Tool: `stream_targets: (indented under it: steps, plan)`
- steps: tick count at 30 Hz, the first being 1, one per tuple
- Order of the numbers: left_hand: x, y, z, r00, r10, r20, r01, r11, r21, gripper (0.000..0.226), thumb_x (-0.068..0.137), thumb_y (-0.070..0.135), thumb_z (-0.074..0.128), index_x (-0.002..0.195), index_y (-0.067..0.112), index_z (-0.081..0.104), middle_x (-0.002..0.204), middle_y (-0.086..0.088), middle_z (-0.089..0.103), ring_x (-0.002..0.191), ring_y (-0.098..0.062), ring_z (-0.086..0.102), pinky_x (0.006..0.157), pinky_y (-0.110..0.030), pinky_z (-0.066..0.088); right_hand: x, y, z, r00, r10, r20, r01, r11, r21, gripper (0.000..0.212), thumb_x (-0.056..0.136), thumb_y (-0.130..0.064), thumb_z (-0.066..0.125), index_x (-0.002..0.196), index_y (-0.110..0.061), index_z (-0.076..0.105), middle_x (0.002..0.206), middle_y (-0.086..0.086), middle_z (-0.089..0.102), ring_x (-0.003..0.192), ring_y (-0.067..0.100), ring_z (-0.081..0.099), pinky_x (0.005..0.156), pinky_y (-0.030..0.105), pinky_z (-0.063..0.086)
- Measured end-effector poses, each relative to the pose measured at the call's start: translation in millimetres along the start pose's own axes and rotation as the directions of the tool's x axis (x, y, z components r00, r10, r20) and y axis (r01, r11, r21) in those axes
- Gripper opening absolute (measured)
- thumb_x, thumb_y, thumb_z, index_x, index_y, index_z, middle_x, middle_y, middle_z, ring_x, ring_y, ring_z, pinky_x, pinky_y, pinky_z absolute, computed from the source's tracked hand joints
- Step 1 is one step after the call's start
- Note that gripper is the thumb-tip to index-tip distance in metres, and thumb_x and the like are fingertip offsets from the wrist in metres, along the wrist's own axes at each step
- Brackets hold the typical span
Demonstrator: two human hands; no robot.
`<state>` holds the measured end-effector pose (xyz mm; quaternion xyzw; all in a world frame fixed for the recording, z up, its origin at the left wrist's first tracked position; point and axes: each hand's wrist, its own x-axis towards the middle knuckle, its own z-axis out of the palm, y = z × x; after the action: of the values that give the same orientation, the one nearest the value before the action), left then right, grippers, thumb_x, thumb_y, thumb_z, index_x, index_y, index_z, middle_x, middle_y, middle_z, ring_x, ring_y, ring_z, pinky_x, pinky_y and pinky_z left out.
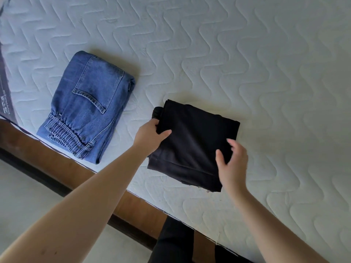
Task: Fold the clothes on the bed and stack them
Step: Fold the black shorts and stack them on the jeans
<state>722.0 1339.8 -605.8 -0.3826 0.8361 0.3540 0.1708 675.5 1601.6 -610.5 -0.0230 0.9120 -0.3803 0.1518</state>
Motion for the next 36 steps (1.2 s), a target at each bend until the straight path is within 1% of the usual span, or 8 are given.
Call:
stream_targets:
  steps: [4,8,14,19,21,26,32,36]
  plan:
    - [-4,-5,-6,0.990,0.065,-0.124,-0.069,0.997,-0.025,0.023,0.092,0.040,0.060,0.099,0.018,0.061,0.076,0.014,0.056,0.075,-0.010,0.055,0.058,-0.015,0.032,28,21,-9,0.910,0.357,0.209,-0.398,0.894,0.207,0.054,0.092,-0.032,0.066,0.138,-0.013,0.045,0.124,0.002,0.060,0.102,0.009,0.060,0.083,0.016,0.042]
    - [0,-18,-15,0.988,0.009,-0.157,-0.010,1.000,-0.012,0.022,0.092,0.038,0.061,0.099,0.017,0.063,0.086,0.006,0.062,0.080,-0.016,0.056,0.068,-0.026,0.036,47,20,-8,0.905,0.323,0.278,-0.383,0.901,0.203,0.030,0.090,-0.035,0.068,0.113,-0.020,0.057,0.103,-0.007,0.067,0.091,0.005,0.063,0.074,0.019,0.045]
    - [18,-20,-6,0.985,-0.166,-0.053,0.153,0.970,-0.190,0.032,0.091,0.040,0.060,0.114,0.017,0.057,0.117,-0.004,0.060,0.094,-0.018,0.059,0.081,-0.034,0.046,65,11,-2,0.910,0.294,0.294,-0.340,0.933,0.120,0.036,0.087,-0.039,0.071,0.098,-0.008,0.057,0.084,-0.004,0.061,0.076,0.011,0.058,0.057,0.022,0.038]
    - [23,-11,-11,0.960,-0.264,0.089,0.276,0.860,-0.429,0.103,0.049,0.075,0.077,0.132,0.028,0.038,0.117,0.007,0.058,0.105,-0.015,0.060,0.093,-0.037,0.051,72,10,0,0.848,0.333,0.413,-0.460,0.849,0.261,0.035,0.085,-0.032,0.075,0.109,-0.012,0.060,0.101,-0.001,0.068,0.088,0.011,0.064,0.064,0.022,0.046]
    - [27,-9,-12,0.962,-0.236,0.137,0.271,0.884,-0.380,0.103,0.044,0.072,0.083,0.130,0.026,0.047,0.113,0.008,0.063,0.104,-0.015,0.062,0.092,-0.037,0.052,73,9,-2,0.823,0.331,0.462,-0.504,0.800,0.326,0.036,0.083,-0.027,0.077,0.114,-0.018,0.061,0.105,-0.005,0.069,0.094,0.010,0.066,0.071,0.022,0.049]
    - [29,-3,-10,0.957,-0.141,0.252,0.234,0.890,-0.390,0.040,0.069,0.050,0.082,0.101,0.031,0.069,0.107,0.006,0.073,0.102,-0.017,0.067,0.092,-0.036,0.053,73,7,-23,0.822,0.275,0.498,-0.498,0.772,0.396,0.023,0.079,-0.027,0.081,0.099,-0.030,0.069,0.096,-0.013,0.075,0.087,0.002,0.071,0.065,0.014,0.052]
    - [15,30,-26,0.908,0.123,0.400,0.138,0.815,-0.563,0.048,0.071,0.040,0.080,0.115,0.026,0.068,0.117,0.009,0.071,0.108,-0.006,0.066,0.103,-0.032,0.044,81,3,-82,0.882,0.183,0.435,-0.392,0.797,0.459,0.028,0.079,-0.029,0.081,0.105,-0.026,0.071,0.104,-0.010,0.075,0.095,0.005,0.070,0.071,0.017,0.054]
    - [15,89,-51,0.909,0.295,0.293,-0.076,0.811,-0.580,0.042,0.068,0.034,0.080,0.108,0.039,0.069,0.117,0.010,0.070,0.110,-0.007,0.065,0.095,-0.029,0.046,101,-14,-131,0.938,0.079,0.337,-0.242,0.847,0.474,0.028,0.080,-0.029,0.079,0.107,-0.027,0.071,0.106,-0.011,0.074,0.098,0.006,0.069,0.080,0.024,0.051]
